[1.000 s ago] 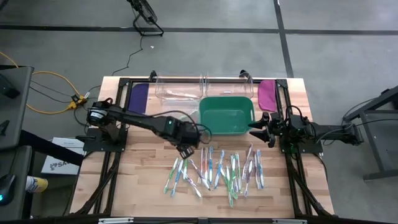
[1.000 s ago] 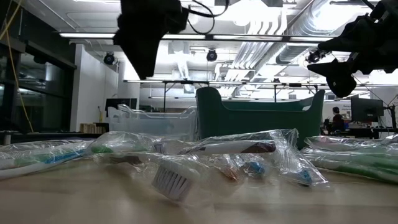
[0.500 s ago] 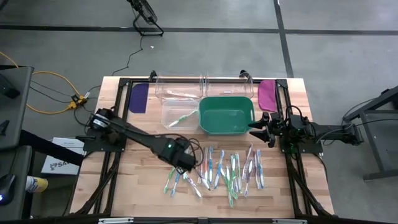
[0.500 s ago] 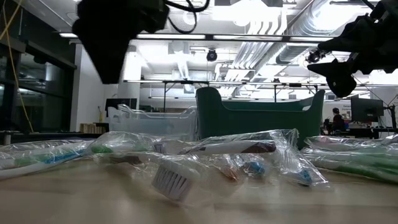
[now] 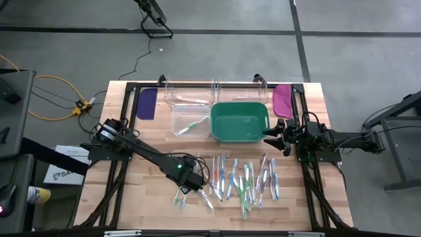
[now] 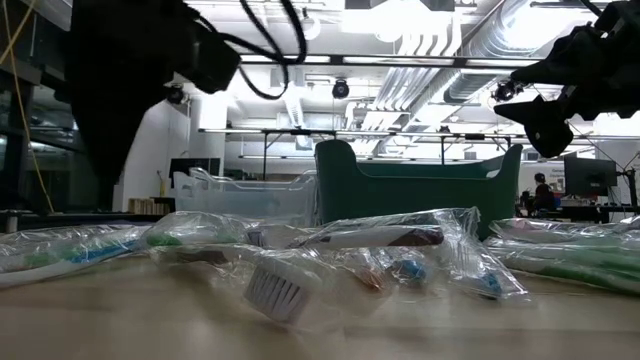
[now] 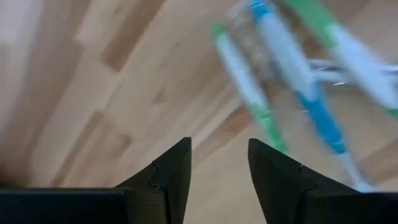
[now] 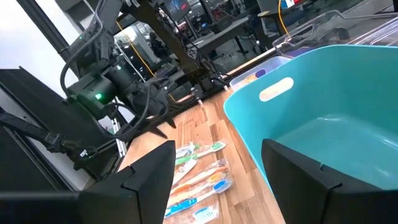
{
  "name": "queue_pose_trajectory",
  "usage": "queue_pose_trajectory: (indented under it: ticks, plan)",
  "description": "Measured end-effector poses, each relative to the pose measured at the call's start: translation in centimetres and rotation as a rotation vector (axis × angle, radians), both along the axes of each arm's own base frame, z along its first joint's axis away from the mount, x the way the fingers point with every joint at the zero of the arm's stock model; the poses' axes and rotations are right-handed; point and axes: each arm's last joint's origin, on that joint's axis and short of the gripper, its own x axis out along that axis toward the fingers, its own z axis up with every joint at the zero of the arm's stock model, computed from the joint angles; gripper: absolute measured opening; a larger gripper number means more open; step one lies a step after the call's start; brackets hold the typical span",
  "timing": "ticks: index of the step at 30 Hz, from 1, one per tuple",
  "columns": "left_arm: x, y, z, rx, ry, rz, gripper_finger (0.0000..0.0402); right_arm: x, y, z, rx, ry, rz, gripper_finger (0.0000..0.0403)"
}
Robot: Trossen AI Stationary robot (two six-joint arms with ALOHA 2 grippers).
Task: Pick & Place Toothbrushes
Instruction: Put the green toothbrush into the white bin
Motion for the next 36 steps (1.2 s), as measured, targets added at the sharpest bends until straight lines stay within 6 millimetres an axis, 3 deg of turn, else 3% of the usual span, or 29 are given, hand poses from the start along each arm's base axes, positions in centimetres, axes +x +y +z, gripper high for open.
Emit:
queue_pose_trajectory:
  ticks: [13, 31, 36]
  plan:
    - [-0.8, -1.8, -2.3, -0.035, -0.071, -0.056, 0.0154, 0.0, 0.0, 0.0, 0.000, 0.003, 0.000, 0.0233]
    - [-1.4, -2.2, -5.0, -0.084, -0.136, -0.131, 0.0154, 0.0, 0.0, 0.0, 0.000, 0.001, 0.000, 0.0233]
    - [-1.5, -2.2, -5.0, -0.095, -0.116, -0.171, 0.0111, 0.0, 0.0, 0.0, 0.000, 0.001, 0.000, 0.0233]
